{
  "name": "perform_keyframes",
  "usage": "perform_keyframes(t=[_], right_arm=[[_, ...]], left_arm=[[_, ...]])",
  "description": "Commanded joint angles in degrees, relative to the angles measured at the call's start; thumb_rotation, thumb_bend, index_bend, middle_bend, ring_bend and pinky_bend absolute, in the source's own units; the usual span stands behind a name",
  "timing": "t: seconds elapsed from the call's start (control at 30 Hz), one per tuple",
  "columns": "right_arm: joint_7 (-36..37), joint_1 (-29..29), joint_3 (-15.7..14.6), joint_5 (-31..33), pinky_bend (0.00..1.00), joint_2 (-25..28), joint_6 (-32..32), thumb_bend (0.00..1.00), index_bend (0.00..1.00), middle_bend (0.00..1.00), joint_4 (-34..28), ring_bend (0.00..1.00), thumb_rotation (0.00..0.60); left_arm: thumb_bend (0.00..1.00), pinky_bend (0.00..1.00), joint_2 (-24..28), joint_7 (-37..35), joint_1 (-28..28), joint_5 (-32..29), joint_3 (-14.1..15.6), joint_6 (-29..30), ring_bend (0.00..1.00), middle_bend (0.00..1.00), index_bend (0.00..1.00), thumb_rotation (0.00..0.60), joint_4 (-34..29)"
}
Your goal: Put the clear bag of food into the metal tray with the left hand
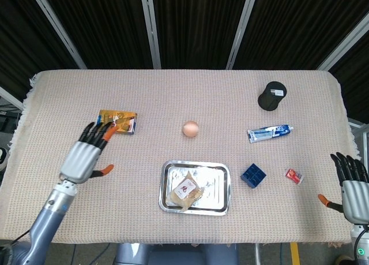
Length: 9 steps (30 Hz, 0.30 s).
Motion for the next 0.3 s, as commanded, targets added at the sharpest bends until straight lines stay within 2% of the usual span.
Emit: perform_keyframes(t=[0.03, 0.3], right_arm=[[-0.6, 0.2, 0.3, 0.5, 0.06, -0.2, -0.1, 0.0, 0.05, 0.04, -0.2, 0.0, 0.6], [-1.6, 0.1, 0.5, 0.8, 0.06, -0.4, 0.2, 0.0, 0.04, 0.04, -0.6, 0.0, 0.6]], left_arm=[[0.2, 0.0, 3.5, -5.3, 6.6, 4.1, 4.4, 7.2, 0.0, 0.0, 0.06, 0.544, 1.0], [0.2, 0.0, 4.7, -9.1, 13.7, 6.8, 7.7, 14.7, 0.0, 0.0, 0.07, 0.541, 3.4]])
